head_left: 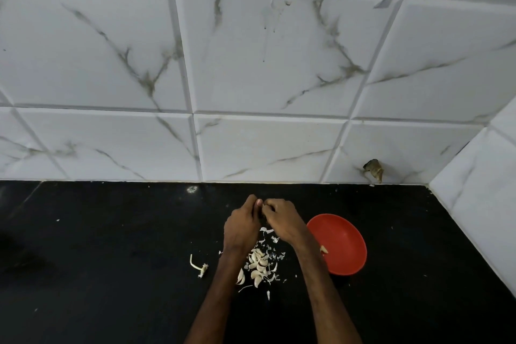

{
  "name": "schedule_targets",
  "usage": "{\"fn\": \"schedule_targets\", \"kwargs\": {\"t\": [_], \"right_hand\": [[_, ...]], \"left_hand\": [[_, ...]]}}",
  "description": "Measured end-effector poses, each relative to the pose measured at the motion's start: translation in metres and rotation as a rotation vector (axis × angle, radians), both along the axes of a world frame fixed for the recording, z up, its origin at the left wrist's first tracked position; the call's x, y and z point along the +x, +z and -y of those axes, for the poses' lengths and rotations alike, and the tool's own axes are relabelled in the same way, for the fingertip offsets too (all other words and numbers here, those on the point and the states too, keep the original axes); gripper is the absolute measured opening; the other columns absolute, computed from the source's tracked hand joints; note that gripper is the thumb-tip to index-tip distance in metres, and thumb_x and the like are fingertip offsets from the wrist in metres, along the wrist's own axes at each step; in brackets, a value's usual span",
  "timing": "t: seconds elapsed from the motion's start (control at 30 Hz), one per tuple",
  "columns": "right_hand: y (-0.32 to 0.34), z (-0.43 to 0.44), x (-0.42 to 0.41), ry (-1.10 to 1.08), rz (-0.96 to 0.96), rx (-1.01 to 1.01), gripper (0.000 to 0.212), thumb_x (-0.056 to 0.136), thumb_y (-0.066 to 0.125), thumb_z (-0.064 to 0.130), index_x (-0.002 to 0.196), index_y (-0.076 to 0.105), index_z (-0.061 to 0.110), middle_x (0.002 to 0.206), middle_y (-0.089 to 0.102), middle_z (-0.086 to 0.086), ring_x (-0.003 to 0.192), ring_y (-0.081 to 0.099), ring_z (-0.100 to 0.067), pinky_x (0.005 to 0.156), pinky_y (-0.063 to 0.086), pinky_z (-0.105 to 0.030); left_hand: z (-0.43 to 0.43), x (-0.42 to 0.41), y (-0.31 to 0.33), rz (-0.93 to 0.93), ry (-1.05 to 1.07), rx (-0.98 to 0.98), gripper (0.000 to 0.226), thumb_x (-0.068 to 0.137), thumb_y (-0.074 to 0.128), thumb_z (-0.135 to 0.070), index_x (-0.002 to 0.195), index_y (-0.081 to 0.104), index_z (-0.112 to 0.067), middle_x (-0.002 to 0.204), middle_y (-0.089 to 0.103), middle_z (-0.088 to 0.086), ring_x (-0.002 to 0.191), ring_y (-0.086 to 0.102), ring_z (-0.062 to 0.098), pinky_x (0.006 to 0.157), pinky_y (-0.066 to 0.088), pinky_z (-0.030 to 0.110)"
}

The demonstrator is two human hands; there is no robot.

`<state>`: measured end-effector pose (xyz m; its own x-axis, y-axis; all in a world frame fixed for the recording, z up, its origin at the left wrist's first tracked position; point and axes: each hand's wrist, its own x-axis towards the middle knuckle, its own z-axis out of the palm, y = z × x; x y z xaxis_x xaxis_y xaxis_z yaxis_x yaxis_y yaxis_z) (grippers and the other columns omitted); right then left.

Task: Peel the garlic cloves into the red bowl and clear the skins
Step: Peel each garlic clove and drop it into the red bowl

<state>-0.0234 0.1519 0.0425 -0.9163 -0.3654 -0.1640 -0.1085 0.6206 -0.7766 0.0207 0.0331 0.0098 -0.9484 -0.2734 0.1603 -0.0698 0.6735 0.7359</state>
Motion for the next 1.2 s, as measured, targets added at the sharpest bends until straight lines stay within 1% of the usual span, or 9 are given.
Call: {"fn": "schedule_targets", "kwargs": {"t": [0.13, 0.23, 0.43, 0.63, 0.73, 0.93, 1.03, 1.1, 1.2], "right_hand": [[-0.01, 0.003, 0.002, -0.027, -0.014, -0.088, 0.041, 0.102, 0.052, 0.027, 0.062, 0.051, 0.02, 0.058, 0.048, 0.006, 0.049, 0.036, -0.004, 0.051, 0.032, -0.024], [-0.018, 0.01, 0.006, -0.081, -0.034, -0.14, 0.047, 0.101, 0.054, 0.027, 0.055, 0.046, 0.023, 0.049, 0.042, 0.009, 0.045, 0.033, -0.004, 0.047, 0.028, -0.02], [-0.026, 0.015, 0.009, -0.126, 0.01, -0.17, 0.048, 0.1, 0.056, 0.03, 0.055, 0.047, 0.018, 0.05, 0.041, 0.007, 0.044, 0.033, -0.004, 0.048, 0.029, -0.02], [-0.024, 0.013, 0.013, -0.163, 0.099, -0.237, 0.045, 0.097, 0.056, 0.029, 0.053, 0.048, 0.022, 0.046, 0.04, 0.011, 0.043, 0.032, -0.002, 0.048, 0.03, -0.02], [-0.024, 0.014, 0.012, -0.162, 0.116, -0.253, 0.043, 0.095, 0.053, 0.023, 0.053, 0.049, 0.023, 0.045, 0.043, 0.012, 0.043, 0.035, -0.001, 0.051, 0.032, -0.023], [-0.018, 0.009, 0.01, -0.079, 0.081, -0.297, 0.036, 0.098, 0.052, 0.021, 0.062, 0.056, 0.023, 0.053, 0.053, 0.013, 0.049, 0.044, 0.002, 0.052, 0.036, -0.014], [-0.013, 0.006, 0.008, -0.052, 0.09, -0.318, 0.035, 0.097, 0.049, 0.019, 0.064, 0.058, 0.022, 0.063, 0.057, 0.005, 0.055, 0.045, -0.004, 0.057, 0.038, -0.02], [-0.011, 0.006, 0.007, -0.046, 0.094, -0.318, 0.034, 0.099, 0.047, 0.02, 0.066, 0.058, 0.02, 0.068, 0.057, -0.003, 0.058, 0.046, -0.008, 0.06, 0.039, -0.024], [-0.01, 0.005, 0.006, -0.051, 0.112, -0.324, 0.035, 0.1, 0.045, 0.022, 0.068, 0.06, 0.018, 0.064, 0.056, 0.0, 0.056, 0.046, -0.005, 0.057, 0.039, -0.02]], "left_hand": [[0.002, 0.0, -0.006, 0.021, -0.006, 0.083, 0.031, 0.108, 0.036, -0.039, 0.087, 0.049, -0.02, 0.065, 0.058, -0.004, 0.058, 0.058, 0.014, 0.054, 0.039, 0.03], [0.002, 0.001, -0.01, 0.025, -0.007, 0.119, 0.031, 0.108, 0.038, -0.036, 0.082, 0.049, -0.022, 0.062, 0.056, -0.005, 0.051, 0.051, 0.008, 0.051, 0.038, 0.028], [0.006, 0.002, -0.016, 0.053, -0.028, 0.292, 0.033, 0.107, 0.043, -0.028, 0.075, 0.051, -0.027, 0.063, 0.054, -0.007, 0.051, 0.046, 0.001, 0.049, 0.035, 0.016], [0.01, 0.004, -0.013, 0.097, -0.088, 0.48, 0.034, 0.108, 0.041, -0.024, 0.082, 0.059, -0.011, 0.069, 0.056, -0.002, 0.061, 0.047, 0.006, 0.059, 0.04, 0.024], [0.008, 0.005, -0.009, 0.099, -0.089, 0.564, 0.038, 0.109, 0.041, -0.023, 0.076, 0.057, -0.012, 0.065, 0.052, -0.004, 0.06, 0.045, 0.006, 0.058, 0.039, 0.02], [0.011, 0.003, -0.007, 0.063, -0.121, 0.657, 0.037, 0.109, 0.038, -0.023, 0.08, 0.057, -0.01, 0.066, 0.053, -0.004, 0.062, 0.047, 0.008, 0.062, 0.042, 0.028], [0.013, 0.001, -0.006, 0.074, -0.126, 0.601, 0.043, 0.109, 0.037, -0.032, 0.082, 0.06, -0.008, 0.076, 0.063, 0.016, 0.072, 0.059, 0.024, 0.074, 0.05, 0.048], [0.015, -0.001, -0.008, 0.073, -0.124, 0.584, 0.045, 0.109, 0.038, -0.036, 0.083, 0.061, -0.007, 0.082, 0.067, 0.02, 0.079, 0.064, 0.036, 0.081, 0.051, 0.054], [0.013, -0.001, -0.005, 0.037, -0.129, 0.598, 0.044, 0.109, 0.039, -0.035, 0.079, 0.061, -0.01, 0.075, 0.069, 0.013, 0.074, 0.066, 0.028, 0.078, 0.053, 0.051]]}}
